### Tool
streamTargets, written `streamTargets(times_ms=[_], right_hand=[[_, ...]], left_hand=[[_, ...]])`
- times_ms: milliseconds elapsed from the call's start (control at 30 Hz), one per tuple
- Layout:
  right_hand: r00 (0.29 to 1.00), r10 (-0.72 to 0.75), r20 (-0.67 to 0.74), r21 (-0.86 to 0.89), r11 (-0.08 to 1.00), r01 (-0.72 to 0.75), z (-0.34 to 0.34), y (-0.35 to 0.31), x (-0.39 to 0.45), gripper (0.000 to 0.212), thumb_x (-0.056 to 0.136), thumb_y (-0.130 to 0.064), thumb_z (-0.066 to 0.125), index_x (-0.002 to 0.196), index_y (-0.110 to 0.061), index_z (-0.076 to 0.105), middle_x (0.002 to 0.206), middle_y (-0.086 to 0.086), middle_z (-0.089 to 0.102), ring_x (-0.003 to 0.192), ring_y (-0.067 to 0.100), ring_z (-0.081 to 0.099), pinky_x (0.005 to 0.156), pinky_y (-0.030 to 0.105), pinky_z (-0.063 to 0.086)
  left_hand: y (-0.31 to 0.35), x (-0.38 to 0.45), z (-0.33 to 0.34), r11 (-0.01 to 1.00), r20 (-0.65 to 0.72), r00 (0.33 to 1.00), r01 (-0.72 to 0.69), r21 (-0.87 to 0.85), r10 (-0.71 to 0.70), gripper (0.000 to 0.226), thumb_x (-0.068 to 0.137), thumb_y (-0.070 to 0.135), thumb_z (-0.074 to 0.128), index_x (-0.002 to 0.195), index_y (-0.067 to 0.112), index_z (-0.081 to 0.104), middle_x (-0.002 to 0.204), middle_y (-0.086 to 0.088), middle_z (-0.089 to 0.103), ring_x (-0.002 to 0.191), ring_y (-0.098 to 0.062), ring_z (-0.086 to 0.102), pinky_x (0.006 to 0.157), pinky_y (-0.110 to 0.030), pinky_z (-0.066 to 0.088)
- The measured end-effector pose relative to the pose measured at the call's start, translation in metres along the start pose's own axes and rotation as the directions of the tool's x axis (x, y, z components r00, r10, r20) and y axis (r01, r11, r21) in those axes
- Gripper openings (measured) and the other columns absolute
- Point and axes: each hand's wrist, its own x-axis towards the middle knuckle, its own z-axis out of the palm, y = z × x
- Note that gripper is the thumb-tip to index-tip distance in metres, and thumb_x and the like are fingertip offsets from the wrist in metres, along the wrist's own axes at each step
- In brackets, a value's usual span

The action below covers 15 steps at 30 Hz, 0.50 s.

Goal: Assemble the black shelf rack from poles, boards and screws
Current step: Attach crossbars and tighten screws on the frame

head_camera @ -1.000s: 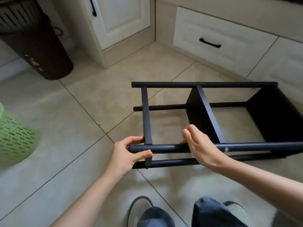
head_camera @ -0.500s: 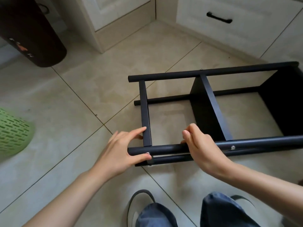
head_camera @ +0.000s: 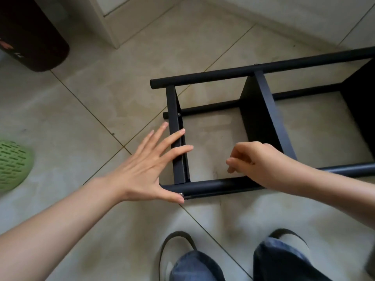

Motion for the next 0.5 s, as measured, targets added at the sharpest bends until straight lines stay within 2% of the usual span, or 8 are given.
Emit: streamTargets(times_ms=[67, 167, 300, 367, 433, 500], right_hand=[[0.999, -0.032, -0.014, -0.003, 0.999, 0.032, -0.001, 0.001, 0.005, 0.013, 0.094, -0.041, 0.057, 0.088, -0.030, 0.060, 0.087, -0.009, 0.069, 0.084, 0.004, 0.064, 0.076, 0.024, 0.054], [0.996, -0.083, 0.016, 0.021, 0.996, 0.082, 0.000, 0.000, 0.012, 0.014, 0.093, -0.042, 0.059, 0.090, -0.029, 0.063, 0.088, -0.007, 0.067, 0.085, 0.005, 0.064, 0.077, 0.026, 0.055], [0.988, -0.148, 0.035, 0.094, 0.985, 0.144, 0.008, -0.001, 0.025, 0.014, 0.091, -0.040, 0.062, 0.091, -0.027, 0.067, 0.082, -0.008, 0.068, 0.080, 0.005, 0.064, 0.075, 0.027, 0.056], [0.982, -0.168, 0.081, 0.169, 0.974, 0.153, 0.012, -0.001, 0.031, 0.008, 0.090, -0.036, 0.066, 0.084, -0.030, 0.066, 0.074, -0.010, 0.070, 0.071, 0.003, 0.065, 0.069, 0.022, 0.055], [0.973, -0.188, 0.132, 0.189, 0.969, 0.162, 0.017, 0.000, 0.036, 0.008, 0.088, -0.032, 0.070, 0.080, -0.032, 0.068, 0.073, -0.015, 0.071, 0.065, 0.001, 0.065, 0.064, 0.014, 0.052], [0.969, -0.186, 0.166, 0.187, 0.970, 0.154, 0.021, 0.001, 0.042, 0.002, 0.086, -0.028, 0.074, 0.084, -0.030, 0.074, 0.074, -0.015, 0.072, 0.065, 0.003, 0.066, 0.064, 0.013, 0.051]], left_hand=[[-0.003, 0.003, 0.003, 0.998, 0.022, 0.999, -0.027, 0.050, 0.026, 0.103, 0.066, 0.099, 0.037, 0.153, 0.045, 0.021, 0.167, 0.010, -0.014, 0.151, -0.025, -0.026, 0.123, -0.049, -0.010], [-0.003, 0.006, 0.005, 0.993, 0.018, 0.996, -0.085, 0.082, 0.084, 0.092, 0.068, 0.097, 0.039, 0.133, 0.033, 0.044, 0.169, 0.002, -0.001, 0.153, -0.029, -0.019, 0.121, -0.049, -0.006], [-0.003, 0.012, 0.010, 0.991, 0.010, 0.991, -0.135, 0.016, 0.135, 0.078, 0.070, 0.089, 0.053, 0.116, 0.026, 0.046, 0.167, -0.002, 0.009, 0.154, -0.028, -0.015, 0.122, -0.050, -0.003], [-0.002, 0.012, 0.011, 0.991, 0.006, 0.991, -0.131, -0.042, 0.131, 0.074, 0.070, 0.084, 0.059, 0.112, 0.024, 0.046, 0.166, -0.001, 0.011, 0.154, -0.028, -0.015, 0.124, -0.048, 0.007], [0.000, 0.012, 0.010, 0.990, -0.005, 0.993, -0.120, -0.078, 0.120, 0.071, 0.068, 0.080, 0.063, 0.108, 0.023, 0.047, 0.165, 0.000, 0.015, 0.155, -0.028, -0.012, 0.115, -0.043, 0.025], [0.002, 0.013, 0.010, 0.989, -0.016, 0.993, -0.116, -0.094, 0.115, 0.070, 0.067, 0.077, 0.066, 0.106, 0.022, 0.048, 0.163, 0.000, 0.023, 0.155, -0.029, -0.008, 0.104, -0.035, 0.033]])
